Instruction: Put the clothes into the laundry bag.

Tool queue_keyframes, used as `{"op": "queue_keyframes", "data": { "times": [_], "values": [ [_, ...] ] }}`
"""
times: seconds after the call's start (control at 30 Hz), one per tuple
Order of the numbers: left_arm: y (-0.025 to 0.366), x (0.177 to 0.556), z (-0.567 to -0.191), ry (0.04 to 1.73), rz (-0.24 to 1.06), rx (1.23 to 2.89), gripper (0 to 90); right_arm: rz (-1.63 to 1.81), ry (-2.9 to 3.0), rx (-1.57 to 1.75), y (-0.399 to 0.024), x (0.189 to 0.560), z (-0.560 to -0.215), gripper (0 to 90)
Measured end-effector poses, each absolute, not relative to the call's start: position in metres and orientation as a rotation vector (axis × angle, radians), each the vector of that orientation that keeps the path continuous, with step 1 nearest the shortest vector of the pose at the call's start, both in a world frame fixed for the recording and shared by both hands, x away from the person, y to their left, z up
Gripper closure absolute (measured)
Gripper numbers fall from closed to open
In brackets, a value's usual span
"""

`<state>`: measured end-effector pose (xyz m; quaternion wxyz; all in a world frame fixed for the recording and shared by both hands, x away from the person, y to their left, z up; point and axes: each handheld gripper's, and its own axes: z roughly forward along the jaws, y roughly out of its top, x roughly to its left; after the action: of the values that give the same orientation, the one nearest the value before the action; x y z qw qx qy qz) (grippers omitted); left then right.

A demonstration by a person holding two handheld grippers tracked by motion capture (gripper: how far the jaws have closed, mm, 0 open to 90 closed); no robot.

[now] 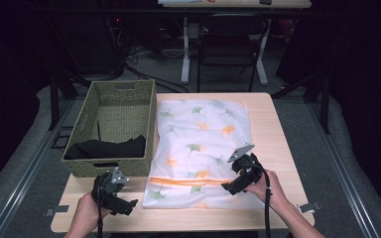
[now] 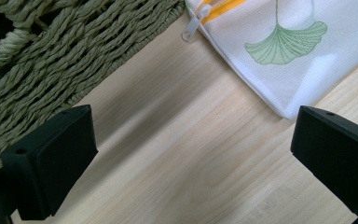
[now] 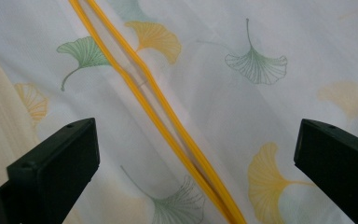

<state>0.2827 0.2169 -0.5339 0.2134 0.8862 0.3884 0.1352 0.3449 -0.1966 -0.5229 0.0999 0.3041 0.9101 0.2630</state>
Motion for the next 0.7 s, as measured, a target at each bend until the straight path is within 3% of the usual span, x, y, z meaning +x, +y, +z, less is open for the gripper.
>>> {"op": "queue_keyframes", "data": {
  "times": [0.57, 0.7],
  "values": [
    [0.216, 0.283, -0.534, 1.071, 0.379, 2.464, 0.3, 0.732, 2.766, 0.845, -0.165, 0.371, -0.537, 2.9],
    [0.217, 0.283, -0.534, 1.073, 0.367, 2.466, 0.2, 0.706, 2.785, 0.838, -0.156, 0.376, -0.542, 7.4]
  ]
}}
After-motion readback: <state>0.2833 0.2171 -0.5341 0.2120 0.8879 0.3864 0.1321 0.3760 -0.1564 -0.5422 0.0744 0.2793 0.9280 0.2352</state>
